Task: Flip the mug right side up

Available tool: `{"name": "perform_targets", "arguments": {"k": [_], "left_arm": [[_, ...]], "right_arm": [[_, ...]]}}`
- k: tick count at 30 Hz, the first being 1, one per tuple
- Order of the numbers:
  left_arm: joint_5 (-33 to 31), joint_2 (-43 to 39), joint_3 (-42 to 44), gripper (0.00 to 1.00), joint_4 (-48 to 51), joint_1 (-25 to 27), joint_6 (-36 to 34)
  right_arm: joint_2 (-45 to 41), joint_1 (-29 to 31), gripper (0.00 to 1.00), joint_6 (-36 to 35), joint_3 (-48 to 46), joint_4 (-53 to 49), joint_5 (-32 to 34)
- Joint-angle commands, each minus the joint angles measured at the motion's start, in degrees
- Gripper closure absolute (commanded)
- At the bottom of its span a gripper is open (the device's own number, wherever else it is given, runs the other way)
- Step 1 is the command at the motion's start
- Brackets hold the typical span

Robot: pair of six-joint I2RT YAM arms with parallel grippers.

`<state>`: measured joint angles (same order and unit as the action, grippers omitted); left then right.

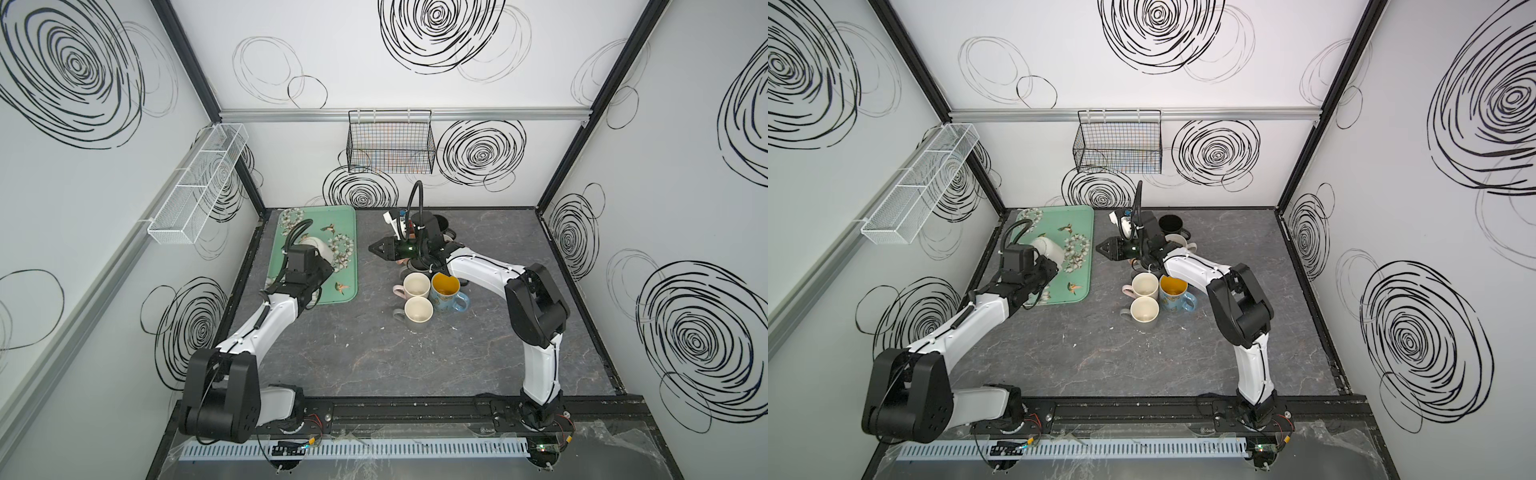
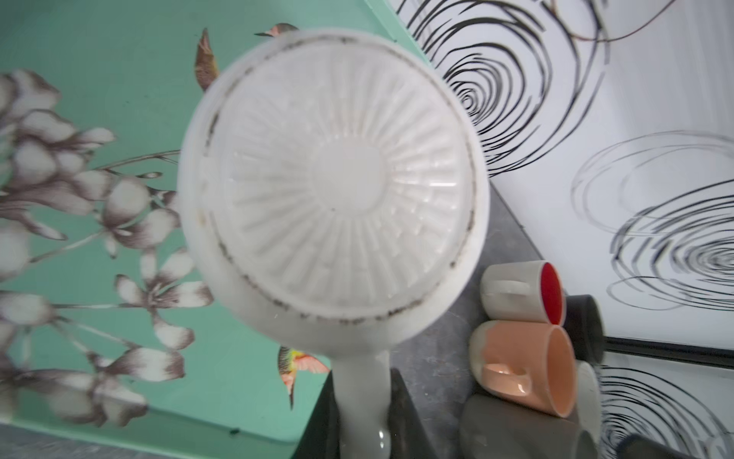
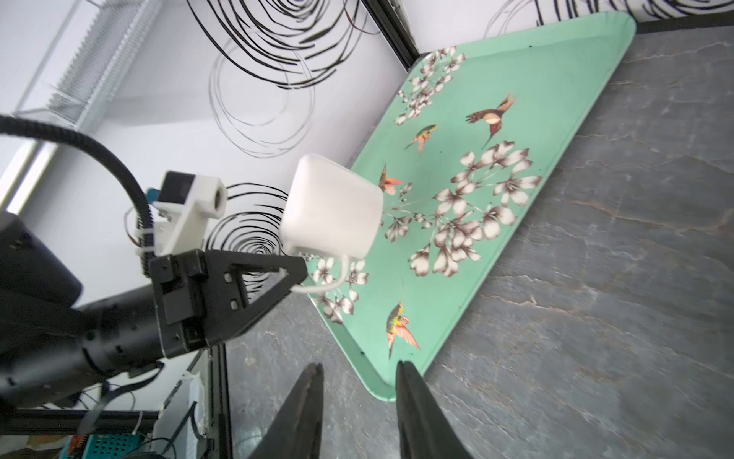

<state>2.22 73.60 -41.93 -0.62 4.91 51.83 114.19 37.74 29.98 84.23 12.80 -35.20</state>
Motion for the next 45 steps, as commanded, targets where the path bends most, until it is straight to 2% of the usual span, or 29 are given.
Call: {"name": "perform_targets", "arguments": {"k": [1,8,14,25,31,45], "left_arm": [[6.5,-4.6,1.3,1.00,-20.2,-0.6,2.1],[13.7,-5.8,1.2,1.00,-32.6,-0.8,6.4],[16.8,-6.2,1.0,1.00,-40.6,0.1,9.6],[18.9,-7.1,-1.0,1.00,-44.8,3.2,12.3],[18.6,-7.2,-1.7,1.00,-46.0,5.0,13.7],[18.4,-8.4,-2.5,1.00,-46.8,6.8,14.9]], "right_arm": [[-3.8,0.0,0.65,7.1,-1.7,7.5,-3.7],[-4.8,-0.4,0.61,19.1,-2.9,18.3,-8.1],[-3.6,-1.6,0.55,33.6,-5.5,32.2,-10.5],[1.9,-2.0,0.50,47.1,0.6,43.6,-13.7],[3.7,-1.2,0.49,47.0,3.8,40.5,-14.4],[1.5,-1.5,0.47,42.7,1.0,34.7,-12.0]]}}
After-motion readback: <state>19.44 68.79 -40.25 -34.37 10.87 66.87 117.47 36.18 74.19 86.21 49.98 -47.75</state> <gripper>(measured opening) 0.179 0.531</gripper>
